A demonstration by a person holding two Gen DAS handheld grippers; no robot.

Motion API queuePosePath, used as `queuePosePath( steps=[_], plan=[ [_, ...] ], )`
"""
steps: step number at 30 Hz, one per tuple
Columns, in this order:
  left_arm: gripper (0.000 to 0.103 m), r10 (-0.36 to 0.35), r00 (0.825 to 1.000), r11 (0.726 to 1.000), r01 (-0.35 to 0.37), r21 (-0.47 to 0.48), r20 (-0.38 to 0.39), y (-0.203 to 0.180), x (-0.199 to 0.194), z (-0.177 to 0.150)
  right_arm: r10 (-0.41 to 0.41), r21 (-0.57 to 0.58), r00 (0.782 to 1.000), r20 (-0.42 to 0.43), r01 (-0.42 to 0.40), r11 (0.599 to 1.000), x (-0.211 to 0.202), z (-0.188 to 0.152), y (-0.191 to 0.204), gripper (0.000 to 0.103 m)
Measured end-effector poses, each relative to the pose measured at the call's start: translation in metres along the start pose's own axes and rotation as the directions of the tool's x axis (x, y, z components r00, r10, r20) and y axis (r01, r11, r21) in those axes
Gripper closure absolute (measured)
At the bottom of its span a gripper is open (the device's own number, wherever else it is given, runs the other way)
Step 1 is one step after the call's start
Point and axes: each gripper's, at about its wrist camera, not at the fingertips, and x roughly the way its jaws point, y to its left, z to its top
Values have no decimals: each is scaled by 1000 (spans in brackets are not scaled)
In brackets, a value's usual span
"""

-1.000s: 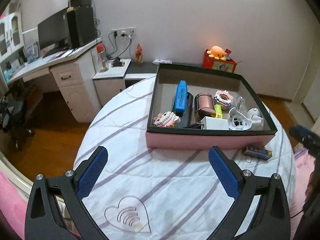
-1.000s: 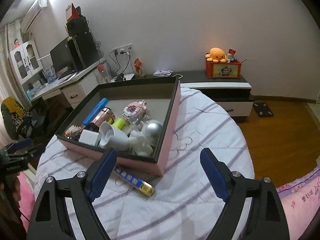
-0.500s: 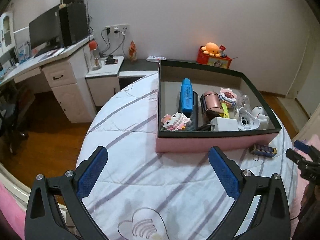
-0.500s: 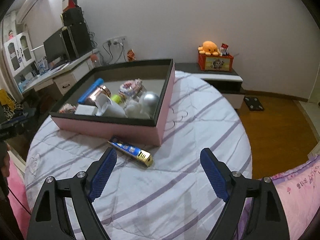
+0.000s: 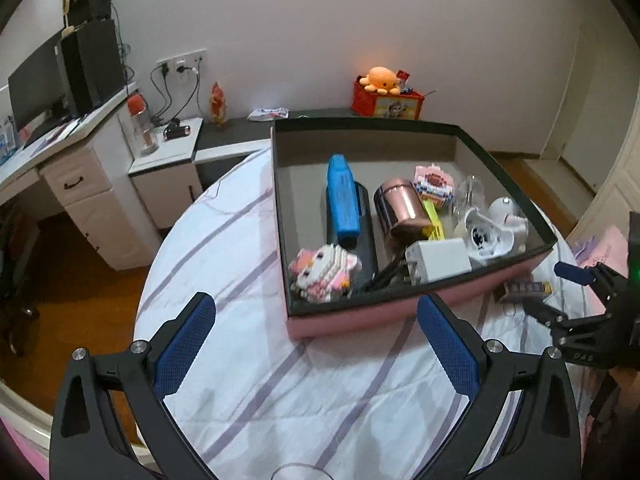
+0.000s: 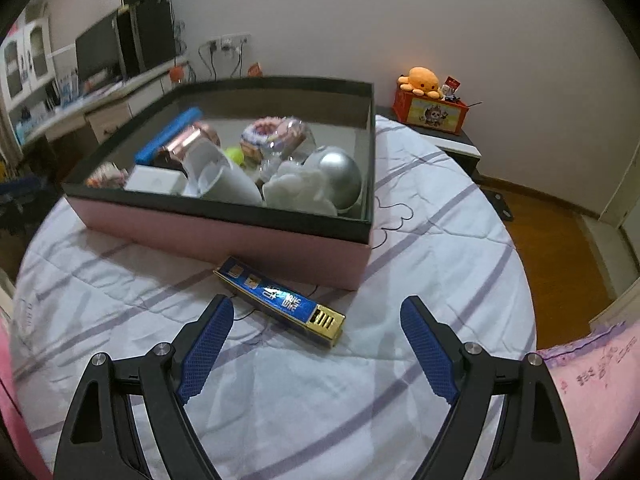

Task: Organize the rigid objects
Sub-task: 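Withdraw the left tool while right tool moves toward the blue-and-gold tube, then close the right tool on the blue-and-gold tube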

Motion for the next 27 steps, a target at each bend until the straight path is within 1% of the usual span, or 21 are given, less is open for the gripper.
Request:
queuePosePath(
  steps=[1, 2, 3, 4, 6, 8, 9, 10, 11, 12, 15, 17, 18, 20, 22, 23, 24, 27],
  plan=[
    [1, 17, 1000, 1000, -17, -8, 4, 2, 2, 3, -4, -7, 1000, -6, 4, 1000, 2, 1, 0, 16],
    [1, 67, 998, 998, -67, -13, -4, 4, 6, 6, -6, -14, 1000, -9, 6, 1000, 4, 2, -1, 16],
    [1, 99, 995, 995, -99, -17, -8, 6, 9, 8, -5, -18, 1000, -13, 4, 1000, 6, 2, -1, 16],
    [1, 116, 993, 993, -116, -30, -8, 10, 12, 9, 4, -22, 1000, -17, -5, 1000, 9, 3, -2, 16],
    [2, 112, 993, 991, -114, -64, -36, 18, 20, 11, 25, -26, 999, -25, -25, 999, 12, 5, -2, 16],
    [13, 77, 995, 993, -82, -80, -67, 24, 28, 10, 36, -33, 999, -28, -37, 999, 14, 5, 0, 16],
    [24, 70, 994, 994, -77, -80, -82, 24, 32, 9, 47, -36, 999, -23, -48, 998, 14, 4, 0, 16],
    [28, 50, 995, 994, -57, -89, -81, 26, 33, 8, 52, -35, 998, -23, -53, 998, 14, 4, 0, 17],
    [29, 37, 996, 995, -44, -93, -80, 26, 33, 8, 55, -36, 998, -26, -55, 998, 15, 3, 0, 18],
    [32, 31, 996, 995, -38, -92, -79, 26, 34, 7, 61, -33, 998, -31, -62, 998, 16, 2, -1, 20],
    [43, 4, 997, 997, -10, -78, -74, 22, 36, 6, 96, -19, 995, -42, -97, 995, 18, 1, -4, 31],
    [43, 7, 998, 998, -11, -57, -68, 18, 39, 8, 99, -20, 994, -37, -100, 995, 17, 0, -3, 35],
    [44, 9, 997, 999, -13, -50, -70, 17, 40, 9, 108, -18, 993, -39, -109, 994, 17, 0, -4, 41],
    [46, 13, 996, 998, -18, -53, -83, 15, 43, 11, 126, -14, 991, -39, -126, 992, 15, -2, -6, 44],
    [55, 6, 996, 999, -9, -39, -88, 11, 43, 12, 145, -10, 989, -39, -146, 989, 13, -3, -10, 50],
    [57, 8, 996, 999, -11, -34, -88, 8, 43, 13, 156, -5, 987, -41, -157, 988, 12, -4, -12, 52],
    [64, 5, 996, 1000, -8, -24, -89, 5, 42, 13, 165, -5, 985, -41, -166, 986, 11, -6, -13, 55],
    [65, 20, 995, 1000, -22, -15, -96, 3, 41, 13, 177, -1, 983, -43, -177, 984, 8, -9, -16, 60]
  ],
)
